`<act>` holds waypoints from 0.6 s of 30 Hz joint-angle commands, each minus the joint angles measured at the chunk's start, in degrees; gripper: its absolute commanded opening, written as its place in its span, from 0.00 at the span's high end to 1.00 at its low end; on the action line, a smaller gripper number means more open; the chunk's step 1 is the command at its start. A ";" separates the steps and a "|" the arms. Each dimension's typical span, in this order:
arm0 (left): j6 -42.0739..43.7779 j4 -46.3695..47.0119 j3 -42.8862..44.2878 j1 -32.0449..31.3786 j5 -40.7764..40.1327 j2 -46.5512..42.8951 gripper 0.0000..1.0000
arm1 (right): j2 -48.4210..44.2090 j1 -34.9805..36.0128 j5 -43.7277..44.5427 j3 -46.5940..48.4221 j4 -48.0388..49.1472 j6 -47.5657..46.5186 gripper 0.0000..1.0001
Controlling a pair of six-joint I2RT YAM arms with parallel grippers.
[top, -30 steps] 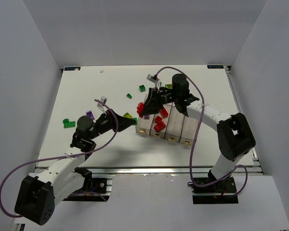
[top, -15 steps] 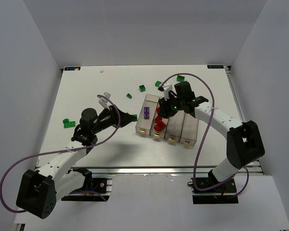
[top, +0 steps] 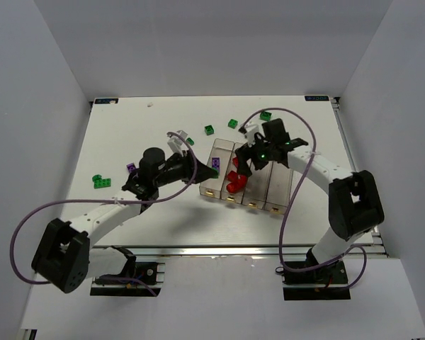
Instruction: Sort the legos into containers by color
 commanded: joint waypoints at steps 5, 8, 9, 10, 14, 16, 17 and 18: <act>6.13 -2.55 12.04 -6.82 -0.86 11.86 0.97 | -10.09 -20.02 -6.20 4.69 9.18 3.75 0.12; 7.71 -3.16 16.69 -8.31 -0.68 17.29 0.97 | -7.80 -27.22 -23.98 6.82 7.32 5.40 0.47; 8.15 -3.69 18.19 -8.67 -0.68 18.88 0.97 | -7.97 -27.86 -26.61 6.82 6.80 5.59 0.68; 8.85 -4.47 21.77 -9.63 -0.77 20.47 0.96 | -8.40 -28.65 -27.51 5.51 7.31 5.77 0.76; 12.54 -9.39 32.22 -12.53 -1.74 31.96 0.94 | -12.88 -29.54 -29.01 -0.89 13.03 8.23 0.90; 14.04 -12.29 36.90 -14.02 -3.22 36.02 0.94 | -14.11 -29.54 -29.36 -1.88 12.95 8.49 0.89; 15.09 -14.91 41.36 -14.47 -3.67 38.04 0.94 | -14.38 -29.54 -29.19 -2.32 12.42 8.49 0.88; 15.53 -16.25 43.41 -14.82 -4.89 41.37 0.94 | -14.56 -29.71 -28.93 -2.58 12.24 8.49 0.87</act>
